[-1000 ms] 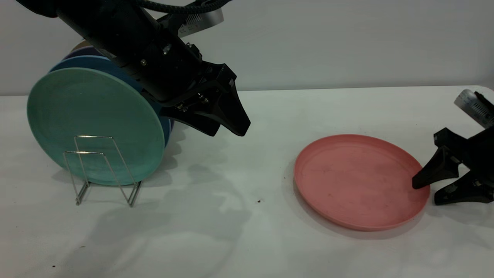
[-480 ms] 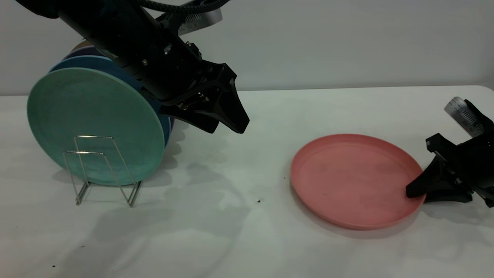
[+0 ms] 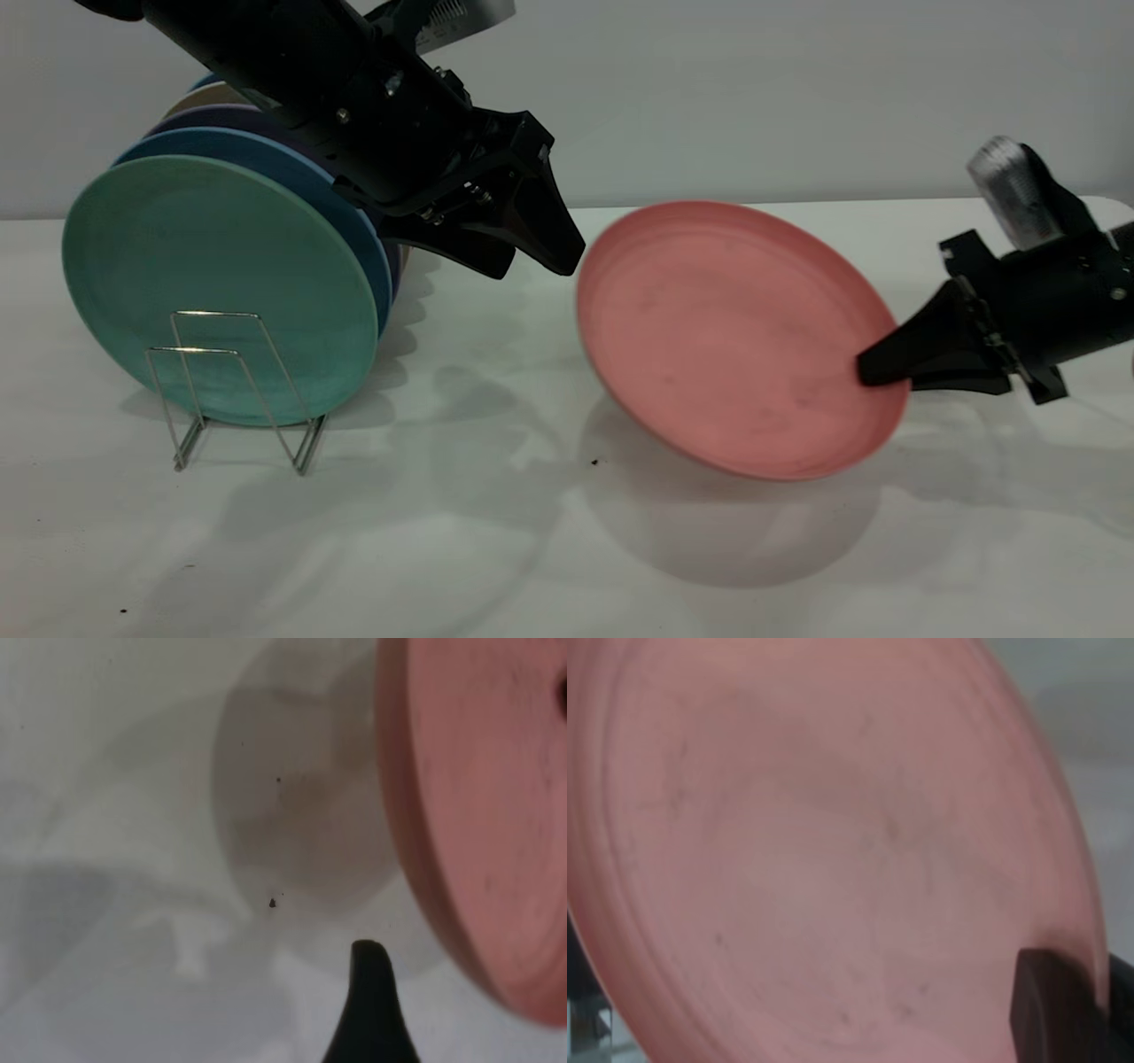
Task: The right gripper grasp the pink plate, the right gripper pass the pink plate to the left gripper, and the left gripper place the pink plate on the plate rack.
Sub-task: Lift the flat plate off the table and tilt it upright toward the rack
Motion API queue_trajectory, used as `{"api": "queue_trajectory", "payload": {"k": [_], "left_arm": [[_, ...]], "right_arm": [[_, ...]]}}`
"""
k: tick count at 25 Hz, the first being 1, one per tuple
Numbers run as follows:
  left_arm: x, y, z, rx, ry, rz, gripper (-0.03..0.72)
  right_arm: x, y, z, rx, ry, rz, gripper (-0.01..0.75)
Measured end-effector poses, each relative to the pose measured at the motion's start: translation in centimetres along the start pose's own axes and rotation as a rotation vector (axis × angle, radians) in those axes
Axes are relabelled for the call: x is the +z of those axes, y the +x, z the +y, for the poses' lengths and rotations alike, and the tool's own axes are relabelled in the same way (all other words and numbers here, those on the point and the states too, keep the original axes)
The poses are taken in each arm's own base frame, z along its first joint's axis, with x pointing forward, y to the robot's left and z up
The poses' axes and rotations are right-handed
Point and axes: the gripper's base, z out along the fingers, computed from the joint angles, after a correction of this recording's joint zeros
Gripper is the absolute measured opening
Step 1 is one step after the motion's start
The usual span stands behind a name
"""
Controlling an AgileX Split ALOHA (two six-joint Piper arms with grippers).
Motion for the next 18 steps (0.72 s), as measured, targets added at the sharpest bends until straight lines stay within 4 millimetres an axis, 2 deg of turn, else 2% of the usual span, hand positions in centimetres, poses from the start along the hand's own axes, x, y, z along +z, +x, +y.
{"api": "queue_trajectory", "payload": {"k": [7,13,18], "left_arm": [[0.0,-0.3,-0.1,-0.038,0.010,-0.030,0.590],[0.0,-0.5,0.0,-0.039,0.000,-0.044,0.578],[0.0,-0.5,-0.1,-0.052,0.006,-0.051,0.543]], "right_arm": [[1.9,0.3,2.3,-0.053,-0.050,0.033,0.019],[1.8,-0.3,3.7,-0.049,-0.185,-0.043,0.019],[1.7,-0.4,3.9,-0.056,-0.215,-0.049,0.019]]}}
